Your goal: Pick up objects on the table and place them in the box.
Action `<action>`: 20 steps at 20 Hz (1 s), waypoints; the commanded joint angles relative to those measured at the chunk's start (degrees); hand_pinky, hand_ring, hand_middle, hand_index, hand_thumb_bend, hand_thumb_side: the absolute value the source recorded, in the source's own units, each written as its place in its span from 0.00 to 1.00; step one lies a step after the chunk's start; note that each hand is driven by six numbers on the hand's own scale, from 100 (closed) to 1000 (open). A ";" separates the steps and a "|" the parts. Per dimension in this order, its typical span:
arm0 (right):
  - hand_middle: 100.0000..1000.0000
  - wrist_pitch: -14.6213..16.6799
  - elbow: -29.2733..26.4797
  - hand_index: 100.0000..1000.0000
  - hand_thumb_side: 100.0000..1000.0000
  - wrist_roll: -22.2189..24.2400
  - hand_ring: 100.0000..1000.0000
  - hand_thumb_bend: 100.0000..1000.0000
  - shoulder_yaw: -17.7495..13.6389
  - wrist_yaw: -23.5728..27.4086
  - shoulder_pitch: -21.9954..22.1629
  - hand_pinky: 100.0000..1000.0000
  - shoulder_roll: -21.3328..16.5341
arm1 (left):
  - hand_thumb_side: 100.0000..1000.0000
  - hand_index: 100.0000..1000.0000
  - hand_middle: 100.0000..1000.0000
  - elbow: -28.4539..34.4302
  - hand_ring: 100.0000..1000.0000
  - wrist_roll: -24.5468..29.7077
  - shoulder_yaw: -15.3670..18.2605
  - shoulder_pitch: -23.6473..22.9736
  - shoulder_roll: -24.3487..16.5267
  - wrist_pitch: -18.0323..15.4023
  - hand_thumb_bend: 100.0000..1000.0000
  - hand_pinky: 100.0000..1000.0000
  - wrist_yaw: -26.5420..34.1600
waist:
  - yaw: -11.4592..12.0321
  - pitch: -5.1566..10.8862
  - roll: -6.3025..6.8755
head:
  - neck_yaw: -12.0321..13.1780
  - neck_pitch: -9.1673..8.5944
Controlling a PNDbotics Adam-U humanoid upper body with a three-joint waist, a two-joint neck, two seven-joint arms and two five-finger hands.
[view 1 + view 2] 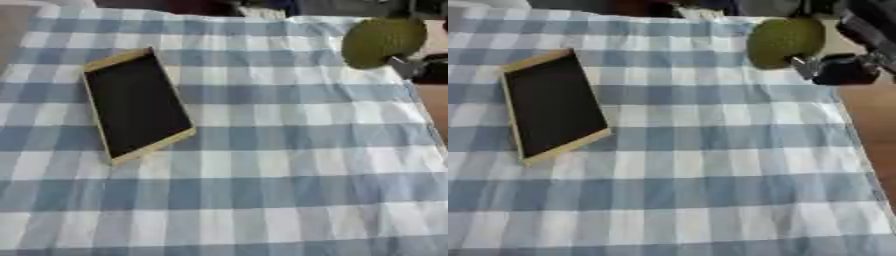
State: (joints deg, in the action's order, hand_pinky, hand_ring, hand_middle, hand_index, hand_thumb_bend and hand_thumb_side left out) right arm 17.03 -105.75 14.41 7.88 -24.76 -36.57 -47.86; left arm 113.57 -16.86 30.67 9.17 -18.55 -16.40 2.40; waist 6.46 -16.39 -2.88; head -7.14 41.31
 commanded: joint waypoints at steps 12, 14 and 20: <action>0.44 -1.53 14.37 0.59 0.00 4.18 0.51 0.00 10.94 -17.67 -16.61 0.59 28.33 | 0.45 0.83 0.70 1.02 0.46 0.99 -0.49 1.22 -0.57 0.09 0.00 0.63 1.14 | 1.78 1.00 0.33 | -2.18 -0.24; 0.44 -1.37 18.30 0.59 0.00 1.86 0.51 0.00 11.44 -21.70 -16.81 0.59 31.88 | 0.45 0.83 0.70 1.02 0.46 1.06 -0.54 1.34 -0.49 0.07 0.00 0.63 1.24 | 1.97 0.91 0.39 | -2.42 -0.34; 0.44 -1.31 30.06 0.60 0.00 -4.24 0.51 0.00 11.75 -29.14 -17.13 0.60 39.80 | 0.45 0.83 0.70 1.02 0.46 1.35 -0.78 1.82 -0.22 0.02 0.00 0.63 1.56 | 2.62 0.41 0.58 | -3.20 -0.83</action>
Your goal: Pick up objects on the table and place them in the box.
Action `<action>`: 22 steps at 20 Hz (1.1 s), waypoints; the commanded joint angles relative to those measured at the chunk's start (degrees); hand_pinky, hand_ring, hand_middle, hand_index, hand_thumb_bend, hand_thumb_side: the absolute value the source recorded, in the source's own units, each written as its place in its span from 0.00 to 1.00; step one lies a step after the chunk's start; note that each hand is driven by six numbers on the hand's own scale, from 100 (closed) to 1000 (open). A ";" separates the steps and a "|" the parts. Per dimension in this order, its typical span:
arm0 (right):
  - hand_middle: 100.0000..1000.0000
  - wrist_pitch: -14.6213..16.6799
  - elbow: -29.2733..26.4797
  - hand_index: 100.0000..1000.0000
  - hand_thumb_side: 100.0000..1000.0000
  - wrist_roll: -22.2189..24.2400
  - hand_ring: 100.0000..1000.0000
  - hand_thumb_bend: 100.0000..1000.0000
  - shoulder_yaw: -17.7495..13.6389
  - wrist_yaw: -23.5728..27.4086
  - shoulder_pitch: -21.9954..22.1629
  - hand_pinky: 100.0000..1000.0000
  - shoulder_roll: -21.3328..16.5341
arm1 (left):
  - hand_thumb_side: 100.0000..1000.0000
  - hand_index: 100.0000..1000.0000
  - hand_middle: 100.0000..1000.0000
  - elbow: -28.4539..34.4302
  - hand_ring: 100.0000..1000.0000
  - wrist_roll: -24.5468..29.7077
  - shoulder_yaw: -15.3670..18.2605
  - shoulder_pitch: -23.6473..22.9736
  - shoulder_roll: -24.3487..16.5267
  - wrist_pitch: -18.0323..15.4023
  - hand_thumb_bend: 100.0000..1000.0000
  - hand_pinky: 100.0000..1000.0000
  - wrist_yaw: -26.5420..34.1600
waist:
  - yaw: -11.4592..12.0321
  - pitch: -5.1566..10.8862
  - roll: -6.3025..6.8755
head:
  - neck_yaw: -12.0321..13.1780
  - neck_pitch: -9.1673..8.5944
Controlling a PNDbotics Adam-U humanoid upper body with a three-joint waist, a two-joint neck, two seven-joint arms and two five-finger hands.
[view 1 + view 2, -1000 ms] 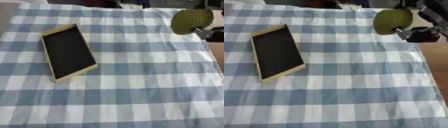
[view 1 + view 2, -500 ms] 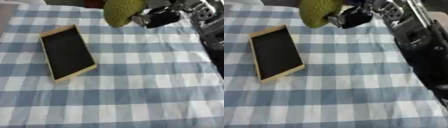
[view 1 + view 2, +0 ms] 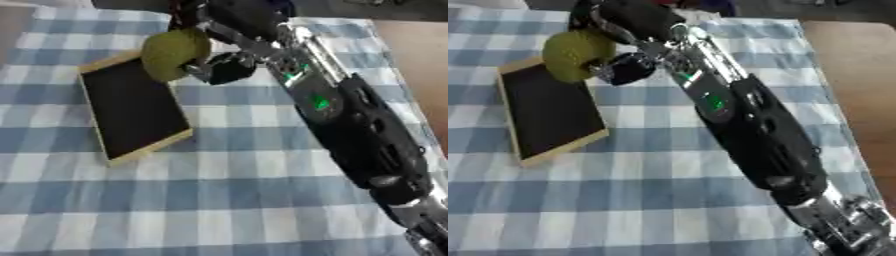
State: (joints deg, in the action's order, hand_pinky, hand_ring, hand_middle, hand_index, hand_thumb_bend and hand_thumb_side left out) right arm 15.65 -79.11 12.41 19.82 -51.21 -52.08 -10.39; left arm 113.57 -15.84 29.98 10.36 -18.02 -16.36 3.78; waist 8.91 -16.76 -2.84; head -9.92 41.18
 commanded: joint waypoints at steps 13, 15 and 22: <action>0.48 2.46 18.57 0.64 0.00 -7.00 0.56 0.00 -1.47 -12.90 -2.79 0.66 10.77 | 0.46 0.83 0.70 1.02 0.45 0.91 -0.29 1.57 -0.16 -0.05 0.00 0.63 0.79 | 1.56 -0.26 0.43 | -2.14 -1.61; 0.54 3.05 19.56 0.68 0.00 -6.27 0.61 0.04 -1.44 -13.72 -2.66 0.70 11.09 | 0.46 0.83 0.70 1.02 0.45 0.91 -0.26 1.60 -0.16 -0.04 0.00 0.63 0.82 | 1.59 -0.26 0.41 | -2.13 -1.69; 0.78 3.62 17.02 0.83 0.17 -5.48 0.79 0.27 -1.75 -13.61 -2.65 0.79 10.38 | 0.46 0.83 0.70 1.02 0.45 0.94 -0.25 1.50 -0.19 0.04 0.00 0.63 0.80 | 1.22 -0.10 0.47 | -1.89 -1.64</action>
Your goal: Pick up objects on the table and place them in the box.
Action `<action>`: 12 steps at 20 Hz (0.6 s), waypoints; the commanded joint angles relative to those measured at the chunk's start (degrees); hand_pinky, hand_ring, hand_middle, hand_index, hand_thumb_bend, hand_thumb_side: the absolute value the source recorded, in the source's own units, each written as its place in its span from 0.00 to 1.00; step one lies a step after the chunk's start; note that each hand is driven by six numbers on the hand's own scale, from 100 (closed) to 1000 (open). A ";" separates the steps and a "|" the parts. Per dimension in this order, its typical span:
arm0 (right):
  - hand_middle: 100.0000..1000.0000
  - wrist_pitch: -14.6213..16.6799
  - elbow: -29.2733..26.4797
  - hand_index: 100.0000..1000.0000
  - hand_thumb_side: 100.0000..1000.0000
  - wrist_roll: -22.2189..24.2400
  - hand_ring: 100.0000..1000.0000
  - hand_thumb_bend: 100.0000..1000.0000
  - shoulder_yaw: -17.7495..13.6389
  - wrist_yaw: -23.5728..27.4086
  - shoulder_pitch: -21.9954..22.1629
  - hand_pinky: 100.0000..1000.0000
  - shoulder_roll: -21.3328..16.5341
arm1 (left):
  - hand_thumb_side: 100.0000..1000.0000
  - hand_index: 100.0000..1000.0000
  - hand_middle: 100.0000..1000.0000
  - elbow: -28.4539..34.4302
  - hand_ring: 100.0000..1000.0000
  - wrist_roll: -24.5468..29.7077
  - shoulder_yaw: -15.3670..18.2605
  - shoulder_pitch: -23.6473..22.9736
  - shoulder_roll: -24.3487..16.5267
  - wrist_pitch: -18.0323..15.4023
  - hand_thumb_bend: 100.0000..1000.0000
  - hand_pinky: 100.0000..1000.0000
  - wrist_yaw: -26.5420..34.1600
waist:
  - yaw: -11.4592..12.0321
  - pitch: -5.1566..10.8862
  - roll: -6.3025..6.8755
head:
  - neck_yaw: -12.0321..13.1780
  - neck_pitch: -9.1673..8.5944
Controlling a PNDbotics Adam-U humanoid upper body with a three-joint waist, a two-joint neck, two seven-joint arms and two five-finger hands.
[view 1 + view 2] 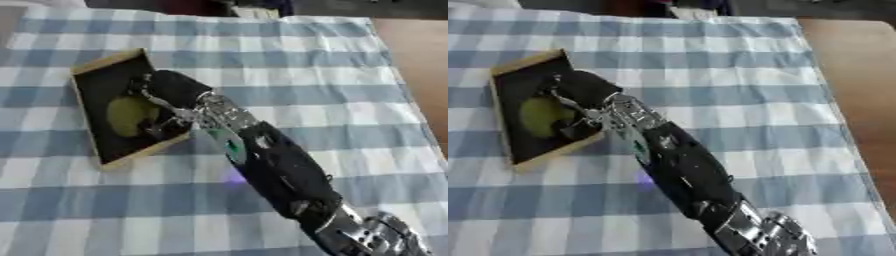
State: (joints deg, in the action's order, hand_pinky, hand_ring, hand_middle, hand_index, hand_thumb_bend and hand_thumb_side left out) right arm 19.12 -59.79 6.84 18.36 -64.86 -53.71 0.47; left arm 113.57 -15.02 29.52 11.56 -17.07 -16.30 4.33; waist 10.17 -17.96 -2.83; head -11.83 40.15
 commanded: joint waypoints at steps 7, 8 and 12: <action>0.76 -1.54 -15.22 0.81 0.11 0.69 0.78 0.24 -1.19 8.07 -0.80 0.78 -5.49 | 0.46 0.83 0.70 1.02 0.46 -0.07 0.41 -0.07 -1.28 0.01 0.00 0.64 0.05 | -0.79 1.50 0.49 | 0.88 -0.21; 0.76 -2.10 -17.93 0.81 0.10 0.98 0.77 0.22 -1.54 10.29 -0.62 0.78 -6.63 | 0.45 0.83 0.70 1.02 0.46 -0.12 0.45 -0.13 -1.31 0.02 0.00 0.64 0.00 | -0.93 1.56 0.50 | 1.10 -0.16; 0.74 -5.47 -30.32 0.81 0.08 2.06 0.76 0.20 -5.01 21.06 0.77 0.77 -12.90 | 0.45 0.83 0.70 1.02 0.46 -0.45 0.70 -0.49 -1.45 0.02 0.00 0.63 -0.25 | -1.61 1.81 0.64 | 2.19 0.06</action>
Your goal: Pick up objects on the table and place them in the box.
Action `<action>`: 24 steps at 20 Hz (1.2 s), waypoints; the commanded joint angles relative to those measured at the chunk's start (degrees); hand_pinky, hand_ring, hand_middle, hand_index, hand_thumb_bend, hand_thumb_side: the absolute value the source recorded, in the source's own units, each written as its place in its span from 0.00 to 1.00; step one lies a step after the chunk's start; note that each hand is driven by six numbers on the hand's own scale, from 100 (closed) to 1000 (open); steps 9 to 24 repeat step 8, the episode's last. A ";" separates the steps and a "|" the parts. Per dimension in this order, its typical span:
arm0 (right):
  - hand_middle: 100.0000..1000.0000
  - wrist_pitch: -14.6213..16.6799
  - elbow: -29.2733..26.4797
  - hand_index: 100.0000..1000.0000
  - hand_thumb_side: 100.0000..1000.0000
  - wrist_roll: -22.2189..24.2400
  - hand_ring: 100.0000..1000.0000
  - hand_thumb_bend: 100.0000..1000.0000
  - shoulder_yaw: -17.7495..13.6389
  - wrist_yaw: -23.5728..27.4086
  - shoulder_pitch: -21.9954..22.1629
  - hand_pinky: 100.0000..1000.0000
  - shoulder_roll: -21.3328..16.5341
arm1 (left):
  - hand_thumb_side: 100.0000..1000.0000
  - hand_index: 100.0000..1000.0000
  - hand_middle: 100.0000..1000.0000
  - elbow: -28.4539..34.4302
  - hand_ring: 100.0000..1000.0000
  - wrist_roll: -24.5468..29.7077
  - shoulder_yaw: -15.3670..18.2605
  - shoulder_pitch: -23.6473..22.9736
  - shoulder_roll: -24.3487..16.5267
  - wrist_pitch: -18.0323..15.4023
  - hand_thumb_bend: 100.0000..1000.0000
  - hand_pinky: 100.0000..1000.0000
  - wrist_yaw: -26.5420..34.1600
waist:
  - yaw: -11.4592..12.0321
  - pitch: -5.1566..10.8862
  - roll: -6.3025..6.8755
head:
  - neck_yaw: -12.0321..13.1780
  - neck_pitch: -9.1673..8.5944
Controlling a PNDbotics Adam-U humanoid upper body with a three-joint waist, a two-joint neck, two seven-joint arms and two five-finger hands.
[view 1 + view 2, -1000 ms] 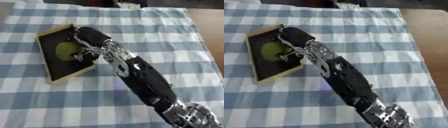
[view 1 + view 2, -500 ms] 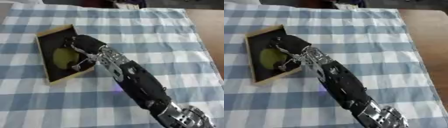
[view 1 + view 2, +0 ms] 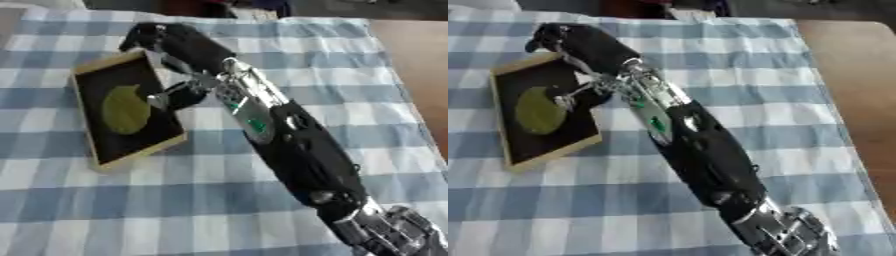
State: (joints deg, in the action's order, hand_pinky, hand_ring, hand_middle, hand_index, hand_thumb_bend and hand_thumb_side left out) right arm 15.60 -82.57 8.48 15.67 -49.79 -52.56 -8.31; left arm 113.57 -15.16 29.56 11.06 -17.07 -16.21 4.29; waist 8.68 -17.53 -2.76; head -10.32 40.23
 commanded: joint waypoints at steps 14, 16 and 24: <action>0.63 -10.83 -24.81 0.74 0.02 -4.28 0.66 0.04 -12.24 30.21 7.23 0.74 -18.81 | 0.45 0.83 0.70 1.02 0.46 -1.01 1.14 -0.77 -1.79 -0.16 0.00 0.63 -0.81 | -1.90 1.73 1.07 | 2.91 0.08; 0.63 -10.83 -24.81 0.74 0.02 -4.28 0.66 0.04 -12.24 30.21 7.23 0.74 -18.81 | 0.45 0.83 0.70 1.02 0.46 -1.01 1.14 -0.77 -1.79 -0.16 0.00 0.63 -0.81 | -1.90 1.73 1.07 | 2.91 0.08; 0.63 -10.83 -24.81 0.74 0.02 -4.28 0.66 0.04 -12.24 30.21 7.23 0.74 -18.81 | 0.45 0.83 0.70 1.02 0.46 -1.01 1.14 -0.77 -1.79 -0.16 0.00 0.63 -0.81 | -1.90 1.73 1.07 | 2.91 0.08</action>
